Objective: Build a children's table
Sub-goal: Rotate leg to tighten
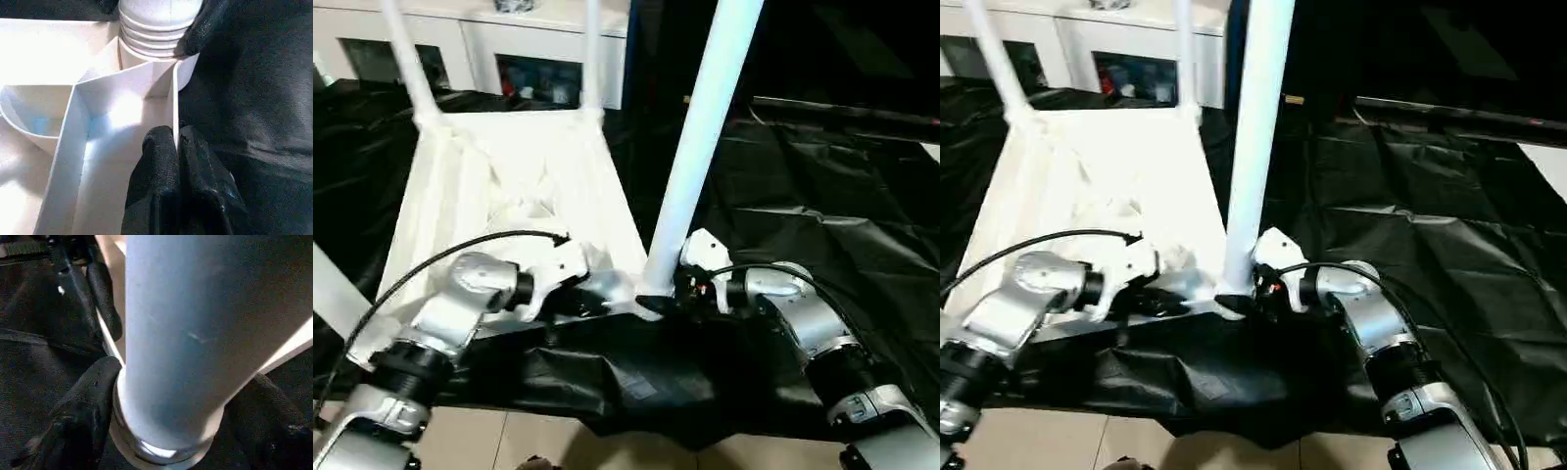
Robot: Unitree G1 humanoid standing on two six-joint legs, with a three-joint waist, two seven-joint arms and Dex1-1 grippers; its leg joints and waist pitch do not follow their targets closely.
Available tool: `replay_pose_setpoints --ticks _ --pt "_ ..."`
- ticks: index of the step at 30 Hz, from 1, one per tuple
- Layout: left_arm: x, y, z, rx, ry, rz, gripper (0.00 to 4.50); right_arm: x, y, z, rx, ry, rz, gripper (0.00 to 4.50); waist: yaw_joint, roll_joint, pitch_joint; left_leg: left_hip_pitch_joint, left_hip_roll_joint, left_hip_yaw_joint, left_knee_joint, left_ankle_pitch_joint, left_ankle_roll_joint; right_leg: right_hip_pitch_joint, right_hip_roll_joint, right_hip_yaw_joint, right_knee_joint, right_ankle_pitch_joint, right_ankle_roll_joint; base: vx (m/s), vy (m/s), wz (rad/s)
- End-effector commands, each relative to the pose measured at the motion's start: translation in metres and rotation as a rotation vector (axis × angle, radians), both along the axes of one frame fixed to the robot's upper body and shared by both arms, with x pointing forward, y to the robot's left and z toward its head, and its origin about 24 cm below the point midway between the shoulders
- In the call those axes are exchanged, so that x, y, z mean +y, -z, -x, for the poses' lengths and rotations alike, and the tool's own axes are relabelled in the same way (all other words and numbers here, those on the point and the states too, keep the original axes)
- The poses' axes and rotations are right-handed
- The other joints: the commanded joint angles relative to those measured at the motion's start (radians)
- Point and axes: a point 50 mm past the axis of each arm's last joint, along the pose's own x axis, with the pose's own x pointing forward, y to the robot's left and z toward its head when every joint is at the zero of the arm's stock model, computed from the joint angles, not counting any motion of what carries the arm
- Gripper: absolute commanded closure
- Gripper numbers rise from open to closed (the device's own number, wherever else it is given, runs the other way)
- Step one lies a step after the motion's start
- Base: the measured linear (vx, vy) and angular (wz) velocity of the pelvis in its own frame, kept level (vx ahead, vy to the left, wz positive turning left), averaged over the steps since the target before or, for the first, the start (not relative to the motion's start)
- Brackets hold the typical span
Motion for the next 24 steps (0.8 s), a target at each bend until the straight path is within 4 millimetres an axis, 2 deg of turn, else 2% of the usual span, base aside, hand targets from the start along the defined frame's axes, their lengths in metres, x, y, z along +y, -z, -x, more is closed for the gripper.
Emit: replay_pose_setpoints --ticks 1,3,4,10,13,15,17,18,20,21,22,24 --pt "-0.015 0.003 0.01 0.037 0.114 0.028 4.5 0.001 -0.009 -0.003 -0.024 -0.007 -0.012 1.35 -0.001 0.007 -0.064 0.025 0.028 0.0 -0.068 -0.142 0.036 0.036 -0.064 0.029 -0.061 0.029 -0.26 0.0 0.0 0.0" --pt "-0.014 0.003 0.01 0.038 0.113 0.026 4.5 0.002 -0.008 -0.001 -0.014 -0.023 -0.011 1.4 0.0 0.005 -0.064 0.025 0.028 0.0 -0.068 -0.141 0.035 0.037 -0.064 0.029 -0.061 0.027 -0.26 0.0 0.0 0.0" --pt "-0.013 0.003 0.01 0.039 0.111 0.023 4.5 0.002 -0.007 -0.001 -0.011 -0.026 -0.01 1.65 0.0 0.005 -0.064 0.025 0.028 0.001 -0.068 -0.138 0.035 0.037 -0.064 0.029 -0.061 0.029 -0.26 0.0 0.0 0.0" --pt "-0.012 0.004 0.009 0.038 0.105 0.017 4.5 0.002 -0.005 0.001 0.001 -0.039 -0.008 1.78 0.0 0.005 -0.065 0.025 0.027 0.001 -0.067 -0.128 0.037 0.038 -0.063 0.029 -0.06 0.037 -0.26 0.0 0.0 0.0" --pt "-0.015 0.006 0.001 -0.012 0.028 0.013 4.5 0.004 -0.004 -0.001 0.006 0.007 -0.031 1.8 0.0 0.006 -0.065 0.025 0.028 0.001 -0.067 -0.127 0.036 0.037 -0.063 0.028 -0.06 0.042 -0.261 0.0 0.0 0.0" --pt "-0.019 0.008 -0.008 -0.04 -0.07 0.004 4.5 0.007 -0.002 -0.006 -0.015 0.099 -0.046 1.81 0.002 0.004 -0.063 0.029 0.028 0.002 -0.067 -0.142 0.031 0.034 -0.063 0.029 -0.063 0.017 -0.259 0.0 0.0 0.0" --pt "-0.03 0.009 -0.021 -0.077 -0.193 0.007 4.5 0.014 0.003 -0.018 -0.02 0.322 -0.097 1.81 0.0 0.001 -0.061 0.027 0.027 0.002 -0.069 -0.153 0.012 0.035 -0.066 0.03 -0.067 -0.029 -0.251 0.0 0.0 0.0" --pt "-0.038 0.009 -0.027 -0.1 -0.252 0.015 4.5 0.017 0.006 -0.023 -0.008 0.439 -0.125 1.81 -0.004 0.002 -0.059 0.029 0.025 0.0 -0.073 -0.19 -0.018 0.032 -0.069 0.03 -0.075 -0.112 -0.238 0.0 0.0 0.0" --pt "-0.043 0.008 -0.03 -0.107 -0.281 0.023 4.5 0.021 0.008 -0.024 0.015 0.495 -0.143 1.81 -0.004 0.003 -0.059 0.032 0.025 0.0 -0.074 -0.211 -0.031 0.027 -0.069 0.031 -0.079 -0.159 -0.225 0.0 0.0 0.0" --pt "-0.049 0.007 -0.033 -0.114 -0.307 0.031 4.5 0.024 0.01 -0.026 0.037 0.551 -0.155 1.81 -0.005 0.002 -0.06 0.029 0.027 -0.003 -0.076 -0.221 -0.034 0.03 -0.07 0.03 -0.08 -0.175 -0.215 0.0 0.0 0.0" --pt "-0.06 0.006 -0.036 -0.125 -0.342 0.042 4.5 0.032 0.014 -0.028 0.056 0.628 -0.157 1.81 -0.006 0.011 -0.061 0.028 0.027 -0.003 -0.076 -0.213 -0.036 0.028 -0.068 0.032 -0.08 -0.155 -0.21 0.0 0.0 0.0" --pt "-0.066 0.006 -0.037 -0.128 -0.349 0.045 4.5 0.037 0.015 -0.028 0.055 0.646 -0.152 1.81 -0.006 0.006 -0.064 0.028 0.024 -0.003 -0.074 -0.196 -0.033 0.03 -0.066 0.031 -0.077 -0.118 -0.21 0.0 0.0 0.0"
